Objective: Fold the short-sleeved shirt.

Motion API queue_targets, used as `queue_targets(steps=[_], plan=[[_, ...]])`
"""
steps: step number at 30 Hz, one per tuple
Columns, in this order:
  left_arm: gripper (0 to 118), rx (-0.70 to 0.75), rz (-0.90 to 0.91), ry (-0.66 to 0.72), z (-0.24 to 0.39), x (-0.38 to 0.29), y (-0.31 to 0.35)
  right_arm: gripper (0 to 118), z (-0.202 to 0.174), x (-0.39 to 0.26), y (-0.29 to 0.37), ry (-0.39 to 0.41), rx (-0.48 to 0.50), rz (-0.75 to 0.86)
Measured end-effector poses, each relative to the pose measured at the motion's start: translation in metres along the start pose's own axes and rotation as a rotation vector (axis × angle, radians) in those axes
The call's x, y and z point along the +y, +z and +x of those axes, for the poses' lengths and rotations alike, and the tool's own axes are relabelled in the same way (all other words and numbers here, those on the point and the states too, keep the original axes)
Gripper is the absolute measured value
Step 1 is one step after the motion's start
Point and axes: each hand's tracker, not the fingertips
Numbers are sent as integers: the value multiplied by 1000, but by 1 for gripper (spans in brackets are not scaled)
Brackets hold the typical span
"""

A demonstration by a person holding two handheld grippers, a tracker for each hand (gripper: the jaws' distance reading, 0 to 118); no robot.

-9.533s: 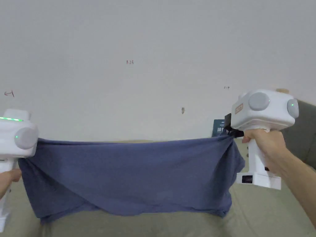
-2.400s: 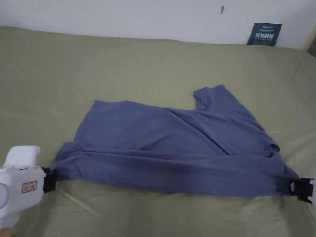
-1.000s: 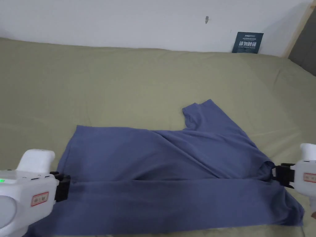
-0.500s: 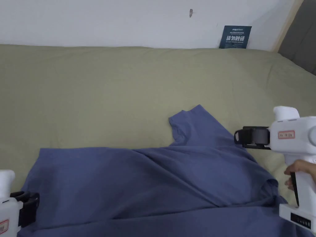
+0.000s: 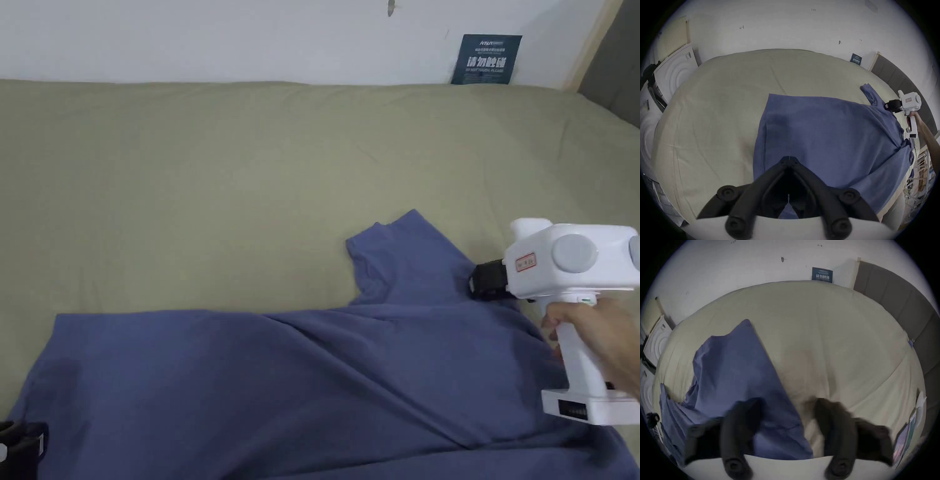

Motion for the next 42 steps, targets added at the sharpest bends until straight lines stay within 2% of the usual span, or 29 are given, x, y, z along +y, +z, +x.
queue_targets(steps=[1, 4, 6, 12, 13, 15, 16, 17, 21, 25, 28, 29, 30, 31, 32, 33, 34, 37, 42], plan=[[0, 5, -4, 0, -4, 1, -1, 0, 1, -2, 2, 18, -7, 12], [0, 14, 6, 8, -5, 3, 0, 0, -1, 4, -1, 3, 27, -13], [0, 16, 8, 15, -7, 6, 1, 0, -5, 5, 2, 17, -3, 7], [1, 16, 11, 54, -22, 35, -11, 0, -3, 10, 18, -9, 11, 45], [10, -6, 0, 88, -41, 45, -24, 0, -3, 10, 19, -7, 11, 44], [67, -30, -26, 137, -52, 69, -41, 0, -1, 10, 21, -6, 14, 47], [84, -14, -25, 154, -57, 81, -52, 0, -2, 8, 23, -7, 14, 46], [86, 0, -20, 150, -54, 93, -60, 0, -2, 7, 23, -7, 15, 47], [86, 81, -66, 125, -52, 132, -98, 0, -1, 5, 20, -12, 16, 41], [86, 9, -119, 218, -49, 143, -121, 0, -4, 4, 19, 8, 7, 36], [80, 101, -161, 126, -34, 141, -131, 0, -5, 3, 17, 9, 7, 32], [68, 133, -153, 78, -25, 140, -125, 0, -5, 2, 16, 9, 8, 29], [48, 134, -133, 42, -19, 140, -118, 0, -6, 1, 16, 9, 8, 28], [14, 143, -131, 5, -13, 140, -115, 0, -6, 0, 15, 9, 8, 27], [2, 85, -140, 36, -13, 140, -114, 0, -6, 1, 15, 9, 9, 25], [2, 83, -157, 69, -13, 142, -116, 0, -6, 1, 15, 6, 7, 24], [2, 127, -165, 43, -8, 142, -117, 0, -7, 0, 17, 2, 9, 25], [2, 140, -152, -18, -4, 141, -111, 0, -5, 3, 22, -5, 14, 25], [2, 85, -128, 44, -20, 146, -80, 0, 1, 9, 47, -30, 28, 50]])
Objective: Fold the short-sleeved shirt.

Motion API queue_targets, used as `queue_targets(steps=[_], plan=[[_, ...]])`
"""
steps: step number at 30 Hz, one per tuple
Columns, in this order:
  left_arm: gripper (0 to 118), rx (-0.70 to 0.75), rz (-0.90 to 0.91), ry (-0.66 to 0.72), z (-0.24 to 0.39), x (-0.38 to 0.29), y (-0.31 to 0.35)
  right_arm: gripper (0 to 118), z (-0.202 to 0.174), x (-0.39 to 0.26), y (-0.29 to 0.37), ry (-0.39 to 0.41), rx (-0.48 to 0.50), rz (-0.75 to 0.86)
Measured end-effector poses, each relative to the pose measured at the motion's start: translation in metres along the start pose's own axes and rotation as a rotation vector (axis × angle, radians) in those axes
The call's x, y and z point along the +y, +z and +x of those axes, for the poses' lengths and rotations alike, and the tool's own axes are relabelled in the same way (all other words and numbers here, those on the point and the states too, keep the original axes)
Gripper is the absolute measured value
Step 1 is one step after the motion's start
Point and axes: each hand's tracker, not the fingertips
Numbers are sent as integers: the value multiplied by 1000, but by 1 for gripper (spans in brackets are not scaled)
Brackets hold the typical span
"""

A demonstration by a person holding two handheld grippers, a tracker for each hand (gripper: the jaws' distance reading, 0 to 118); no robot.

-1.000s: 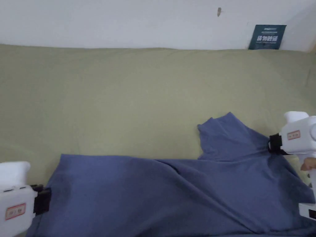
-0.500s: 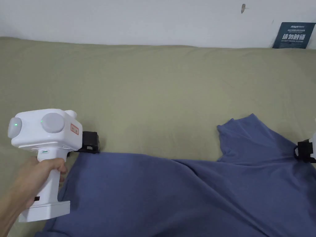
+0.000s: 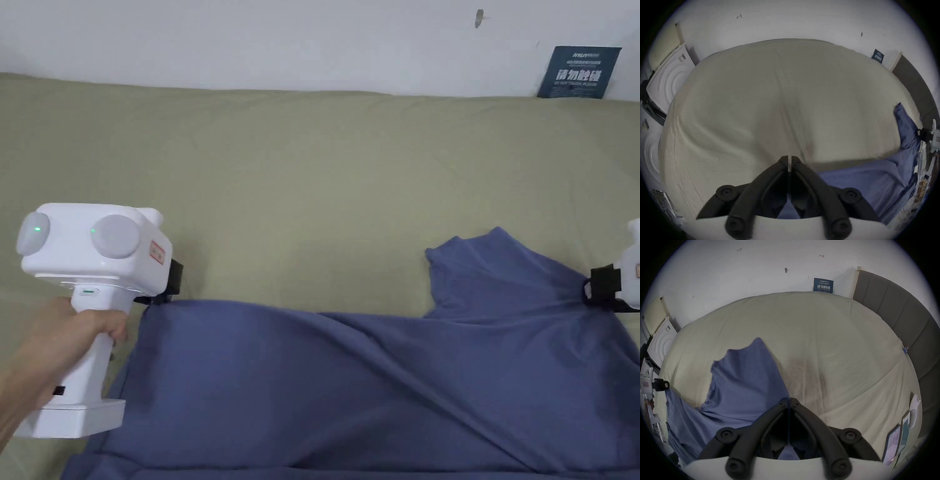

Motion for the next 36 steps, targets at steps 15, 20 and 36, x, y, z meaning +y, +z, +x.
queue_targets(steps=[15, 20, 36], plan=[[2, -45, 151, -89, -36, -111, 161, 0, 31, -84, 174, -11, 46, 91], [2, -13, 75, -147, -34, -191, 156, 0, 42, -165, 207, -12, 63, 49], [67, -57, -11, -36, -43, -259, 135, 84, 52, -261, 167, -65, -11, -82]])
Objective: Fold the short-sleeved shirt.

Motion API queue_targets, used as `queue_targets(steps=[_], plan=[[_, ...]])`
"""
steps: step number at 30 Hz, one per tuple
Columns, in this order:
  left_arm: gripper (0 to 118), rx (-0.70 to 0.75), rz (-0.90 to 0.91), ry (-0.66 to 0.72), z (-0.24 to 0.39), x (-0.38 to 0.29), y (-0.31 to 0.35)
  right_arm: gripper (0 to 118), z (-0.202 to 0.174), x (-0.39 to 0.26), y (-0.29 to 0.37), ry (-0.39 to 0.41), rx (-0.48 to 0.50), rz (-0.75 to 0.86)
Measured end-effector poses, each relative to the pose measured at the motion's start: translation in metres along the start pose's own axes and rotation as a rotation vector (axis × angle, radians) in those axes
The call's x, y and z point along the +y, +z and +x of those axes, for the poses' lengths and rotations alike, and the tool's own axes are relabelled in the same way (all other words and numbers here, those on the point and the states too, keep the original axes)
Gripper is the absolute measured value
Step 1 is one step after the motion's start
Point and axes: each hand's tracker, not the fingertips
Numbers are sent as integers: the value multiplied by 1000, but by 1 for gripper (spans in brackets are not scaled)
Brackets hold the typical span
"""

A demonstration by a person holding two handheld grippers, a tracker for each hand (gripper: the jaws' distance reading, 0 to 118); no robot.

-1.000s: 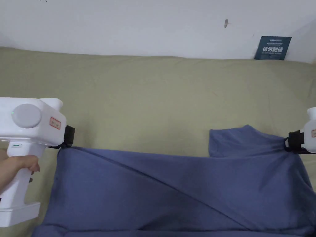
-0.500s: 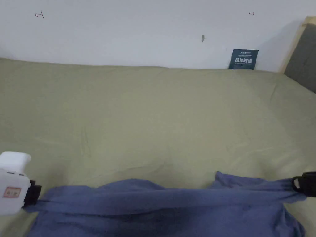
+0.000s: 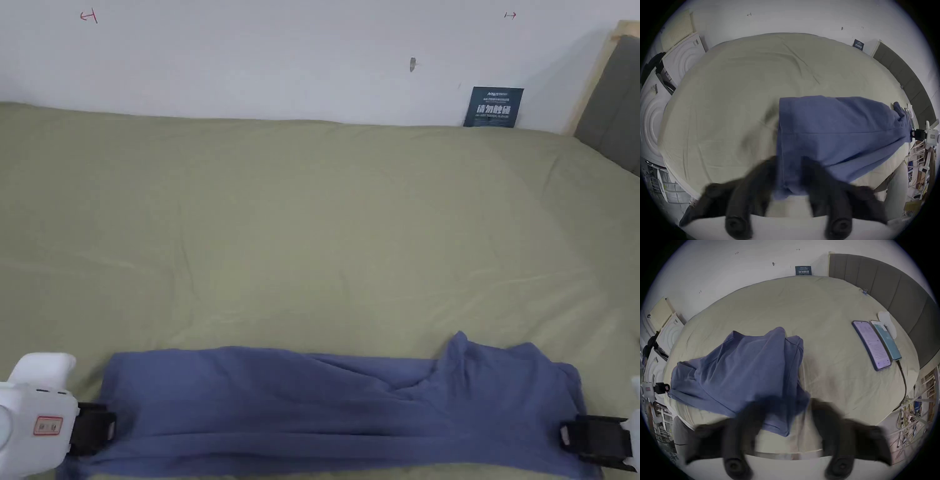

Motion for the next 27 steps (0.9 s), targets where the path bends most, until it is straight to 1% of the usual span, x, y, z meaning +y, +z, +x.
queue_targets(steps=[1, 2, 4, 5, 6, 7, 8, 9, 10, 11, 12, 13, 14, 15, 18, 20, 21, 22, 23, 24, 27], plan=[[79, -30, 16, 26, -1, 1, 8, 87, -3, 2, 6, 17, -11, 18], [80, -67, 43, 69, -2, 3, 18, 82, -5, 2, 16, 30, -18, 54], [80, -129, 82, 137, -6, 9, 33, 82, -12, 9, 28, 40, -26, 92], [79, -156, 102, 166, -6, 14, 40, 79, -17, 12, 35, 43, -19, 117], [79, -184, 122, 176, -5, 18, 47, 72, -24, 14, 43, 48, 3, 142], [76, -202, 150, 174, -12, 22, 48, 60, -32, 16, 49, 48, 27, 166], [65, -196, 177, 175, -10, 24, 54, 34, -40, 17, 55, 44, 42, 193], [44, -186, 183, 160, -7, 25, 57, 8, -47, 17, 57, 49, 58, 219], [14, -180, 210, 131, -5, 25, 60, 0, -57, 16, 60, 53, 67, 234], [0, -176, 207, 136, 2, 20, 60, 0, -65, 11, 59, 49, 58, 247], [0, -173, 193, 139, 1, 18, 55, 0, -72, 9, 59, 56, 72, 251], [0, -217, 165, 151, -2, 14, 50, 0, -80, 6, 58, 76, 117, 247], [0, -263, 131, 180, -7, 10, 45, 0, -90, 5, 56, 83, 142, 242], [0, -274, 127, 197, -10, 4, 42, 0, -98, 2, 54, 87, 129, 238], [0, -235, 144, 229, -23, -7, 35, 0, -117, -3, 47, 119, 121, 236], [1, -277, 136, 273, -37, -13, 32, 0, -127, -8, 42, 119, 122, 234], [11, -309, 121, 289, -43, -15, 30, 0, -130, -9, 40, 109, 135, 230], [35, -333, 104, 312, -48, -17, 25, 0, -134, -9, 39, 92, 162, 221], [80, -351, 71, 331, -50, -19, 18, 0, -137, -11, 37, 88, 172, 217], [96, -357, 61, 349, -59, -21, 12, 0, -141, -13, 35, 88, 179, 214], [97, -381, 23, 415, -70, -30, -9, 0, -155, -20, 33, 109, 191, 201]])
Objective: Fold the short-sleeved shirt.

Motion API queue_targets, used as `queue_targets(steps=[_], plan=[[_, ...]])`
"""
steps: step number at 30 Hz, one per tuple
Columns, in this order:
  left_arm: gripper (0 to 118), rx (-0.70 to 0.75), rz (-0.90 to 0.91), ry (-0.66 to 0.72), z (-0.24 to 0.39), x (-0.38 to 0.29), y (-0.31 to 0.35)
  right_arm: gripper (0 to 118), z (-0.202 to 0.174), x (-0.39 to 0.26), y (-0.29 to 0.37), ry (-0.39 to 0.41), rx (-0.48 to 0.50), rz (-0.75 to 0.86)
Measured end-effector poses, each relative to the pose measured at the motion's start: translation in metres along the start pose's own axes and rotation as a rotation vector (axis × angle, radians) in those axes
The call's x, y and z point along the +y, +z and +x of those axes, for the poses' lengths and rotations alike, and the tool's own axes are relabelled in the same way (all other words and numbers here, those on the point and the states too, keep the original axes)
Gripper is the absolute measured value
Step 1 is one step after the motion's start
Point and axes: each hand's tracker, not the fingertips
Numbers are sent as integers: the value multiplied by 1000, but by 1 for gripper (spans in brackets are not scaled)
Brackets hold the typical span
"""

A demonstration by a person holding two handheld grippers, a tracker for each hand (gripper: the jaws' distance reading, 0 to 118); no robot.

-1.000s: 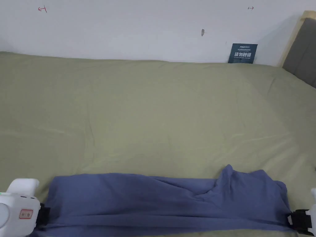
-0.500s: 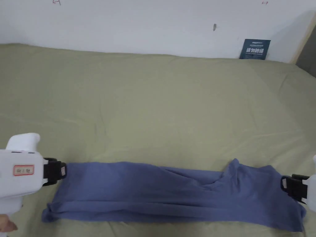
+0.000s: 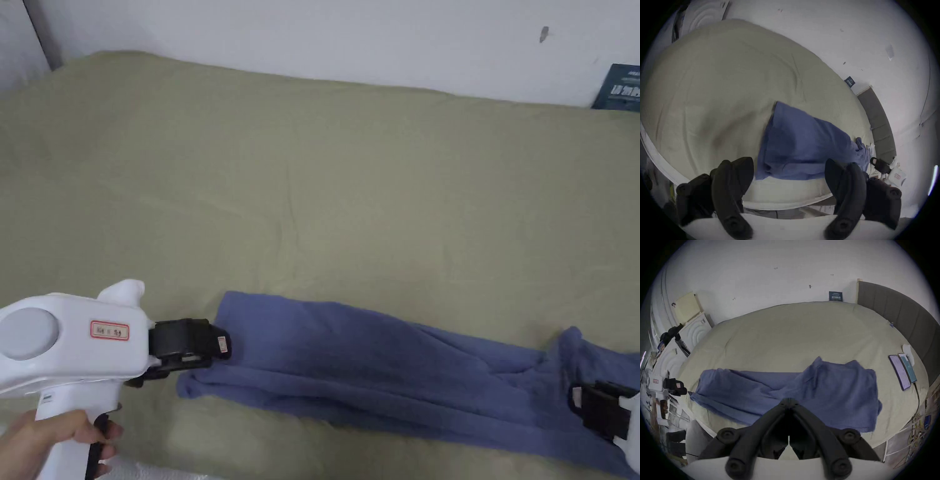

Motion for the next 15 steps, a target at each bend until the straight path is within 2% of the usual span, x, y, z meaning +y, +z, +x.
queue_targets(steps=[7, 8, 9, 10, 11, 12, 15], plan=[[92, -120, -66, 186, -25, -8, -43, 0, -22, -10, -11, 5, -41, -1], [74, -90, -43, 171, -22, -8, -46, 0, -23, -10, -12, 6, -40, -7], [30, -40, -14, 162, -18, -6, -44, 0, -24, -10, -13, 9, -39, -13], [10, 48, 2, 121, -14, -4, -44, 0, -25, -10, -13, 14, -40, -14], [10, 56, -12, 145, -16, -4, -53, 0, -26, -10, -12, 16, -40, -14], [10, 1, -37, 207, -17, -6, -58, 0, -26, -9, -12, 15, -39, -14], [10, 55, -24, 107, -2, -3, -48, 0, -25, -8, -11, 18, -34, -17]])
